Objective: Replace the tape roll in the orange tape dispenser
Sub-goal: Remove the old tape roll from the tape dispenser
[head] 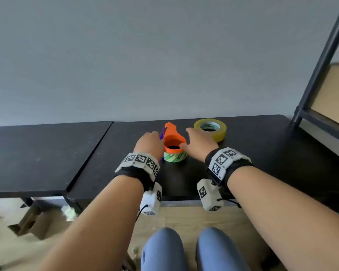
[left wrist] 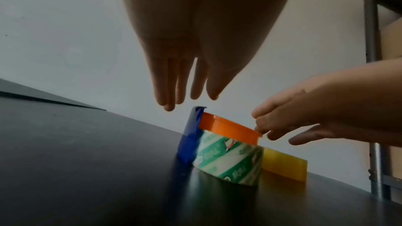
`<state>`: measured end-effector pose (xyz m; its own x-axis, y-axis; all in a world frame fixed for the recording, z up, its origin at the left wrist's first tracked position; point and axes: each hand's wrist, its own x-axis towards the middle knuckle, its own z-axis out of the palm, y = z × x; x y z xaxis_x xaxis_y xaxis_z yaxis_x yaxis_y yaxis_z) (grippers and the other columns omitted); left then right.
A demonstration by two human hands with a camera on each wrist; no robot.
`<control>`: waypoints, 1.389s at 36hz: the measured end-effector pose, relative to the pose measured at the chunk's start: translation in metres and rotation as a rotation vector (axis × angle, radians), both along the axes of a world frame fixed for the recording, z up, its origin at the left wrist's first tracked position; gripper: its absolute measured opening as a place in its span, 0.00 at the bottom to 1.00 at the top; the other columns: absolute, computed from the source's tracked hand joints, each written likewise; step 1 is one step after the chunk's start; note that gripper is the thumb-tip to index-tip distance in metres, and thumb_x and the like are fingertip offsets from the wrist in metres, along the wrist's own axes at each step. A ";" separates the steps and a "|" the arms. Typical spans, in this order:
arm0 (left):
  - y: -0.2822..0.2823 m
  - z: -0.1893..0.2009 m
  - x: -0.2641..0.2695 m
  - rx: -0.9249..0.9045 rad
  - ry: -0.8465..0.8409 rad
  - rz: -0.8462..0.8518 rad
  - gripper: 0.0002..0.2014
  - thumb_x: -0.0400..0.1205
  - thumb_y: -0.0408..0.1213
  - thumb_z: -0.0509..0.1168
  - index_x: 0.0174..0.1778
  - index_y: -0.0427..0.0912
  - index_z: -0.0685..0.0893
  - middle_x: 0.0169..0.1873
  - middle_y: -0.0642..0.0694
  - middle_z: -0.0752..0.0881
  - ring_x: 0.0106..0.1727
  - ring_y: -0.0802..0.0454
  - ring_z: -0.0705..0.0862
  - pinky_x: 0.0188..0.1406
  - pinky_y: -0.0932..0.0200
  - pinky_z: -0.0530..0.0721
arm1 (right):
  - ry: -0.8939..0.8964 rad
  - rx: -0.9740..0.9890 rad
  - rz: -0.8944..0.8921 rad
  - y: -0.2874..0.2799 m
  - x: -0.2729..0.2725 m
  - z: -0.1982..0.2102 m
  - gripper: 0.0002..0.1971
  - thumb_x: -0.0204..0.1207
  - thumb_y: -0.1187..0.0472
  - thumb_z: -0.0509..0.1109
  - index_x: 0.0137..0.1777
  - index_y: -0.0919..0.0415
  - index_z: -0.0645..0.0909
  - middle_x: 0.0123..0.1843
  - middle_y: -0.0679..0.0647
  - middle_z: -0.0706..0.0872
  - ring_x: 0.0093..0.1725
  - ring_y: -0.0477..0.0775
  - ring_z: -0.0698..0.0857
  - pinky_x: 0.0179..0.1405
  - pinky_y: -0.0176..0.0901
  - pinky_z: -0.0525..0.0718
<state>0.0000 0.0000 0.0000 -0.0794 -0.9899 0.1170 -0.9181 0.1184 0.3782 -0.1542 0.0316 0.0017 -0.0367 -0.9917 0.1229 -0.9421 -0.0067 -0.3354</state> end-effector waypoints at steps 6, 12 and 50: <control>-0.010 -0.006 -0.002 0.031 0.008 0.010 0.16 0.86 0.45 0.56 0.62 0.39 0.80 0.53 0.41 0.87 0.54 0.42 0.86 0.45 0.53 0.79 | 0.019 0.084 -0.076 -0.009 0.004 -0.008 0.27 0.83 0.46 0.54 0.75 0.62 0.70 0.69 0.60 0.82 0.65 0.62 0.83 0.61 0.54 0.83; -0.014 -0.016 -0.005 0.012 0.049 0.045 0.11 0.83 0.41 0.58 0.57 0.42 0.80 0.46 0.43 0.88 0.45 0.44 0.86 0.40 0.53 0.83 | -0.037 0.209 -0.101 -0.018 -0.001 -0.013 0.15 0.81 0.63 0.52 0.53 0.64 0.81 0.56 0.62 0.86 0.54 0.63 0.85 0.58 0.56 0.84; -0.012 0.004 0.006 -0.047 0.393 0.058 0.13 0.85 0.36 0.55 0.45 0.40 0.85 0.36 0.44 0.84 0.38 0.47 0.80 0.30 0.59 0.71 | -0.330 -0.059 0.011 -0.018 0.023 0.013 0.26 0.81 0.57 0.63 0.79 0.54 0.67 0.70 0.54 0.83 0.66 0.57 0.83 0.59 0.47 0.81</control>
<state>0.0058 -0.0121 0.0044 0.0367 -0.9843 0.1725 -0.7099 0.0958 0.6977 -0.1309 0.0137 0.0151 -0.0730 -0.9838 0.1637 -0.7824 -0.0453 -0.6211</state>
